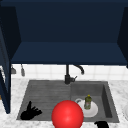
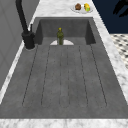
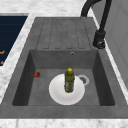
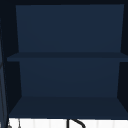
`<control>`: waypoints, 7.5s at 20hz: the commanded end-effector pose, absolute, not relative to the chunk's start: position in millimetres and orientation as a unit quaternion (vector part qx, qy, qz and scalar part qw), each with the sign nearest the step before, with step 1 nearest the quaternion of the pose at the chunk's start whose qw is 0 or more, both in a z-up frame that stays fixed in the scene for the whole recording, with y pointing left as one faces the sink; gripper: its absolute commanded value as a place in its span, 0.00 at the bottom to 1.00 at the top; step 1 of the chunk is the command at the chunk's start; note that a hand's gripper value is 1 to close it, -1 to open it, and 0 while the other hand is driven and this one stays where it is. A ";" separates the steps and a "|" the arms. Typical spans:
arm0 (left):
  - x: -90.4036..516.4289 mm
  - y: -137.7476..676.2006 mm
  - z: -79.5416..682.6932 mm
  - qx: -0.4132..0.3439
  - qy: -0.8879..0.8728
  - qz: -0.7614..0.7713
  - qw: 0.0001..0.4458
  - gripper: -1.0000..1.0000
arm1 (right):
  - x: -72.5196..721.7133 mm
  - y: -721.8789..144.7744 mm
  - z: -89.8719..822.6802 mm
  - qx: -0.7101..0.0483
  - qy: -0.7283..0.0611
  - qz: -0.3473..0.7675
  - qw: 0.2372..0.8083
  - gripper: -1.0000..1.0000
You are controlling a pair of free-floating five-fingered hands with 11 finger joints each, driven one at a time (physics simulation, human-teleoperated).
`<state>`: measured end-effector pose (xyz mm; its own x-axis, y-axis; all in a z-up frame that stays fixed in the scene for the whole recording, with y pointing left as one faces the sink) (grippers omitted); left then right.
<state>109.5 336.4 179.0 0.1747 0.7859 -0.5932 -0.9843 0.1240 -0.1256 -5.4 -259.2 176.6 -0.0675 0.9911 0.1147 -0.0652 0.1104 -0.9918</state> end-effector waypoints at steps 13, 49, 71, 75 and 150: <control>114.5 315.5 174.6 -0.229 0.276 0.624 0.694 0.00 | -5.4 -259.2 176.6 -0.437 -0.529 0.504 0.524 0.50; 125.4 258.1 165.7 -0.208 0.310 0.671 0.640 0.00 | -5.4 -259.2 176.6 -0.437 -0.529 0.504 0.524 0.50; 127.9 237.5 153.8 -0.237 0.331 0.660 0.631 0.00 | -5.4 -259.2 176.6 -0.437 -0.529 0.504 0.524 0.50; 127.9 235.6 153.0 -0.236 0.335 0.660 0.630 0.00 | -5.4 -259.2 176.6 -0.437 -0.529 0.504 0.524 0.50; 136.2 359.4 118.4 -0.209 0.436 0.739 0.470 0.00 | -5.4 -259.2 176.6 -0.437 -0.529 0.504 0.524 0.50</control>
<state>135.1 349.8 118.2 -0.4002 0.5951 -0.6970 -0.9158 -0.2319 0.3279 -5.4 -259.2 176.6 -0.0675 0.9911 0.1147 -0.0652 0.1104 -0.9918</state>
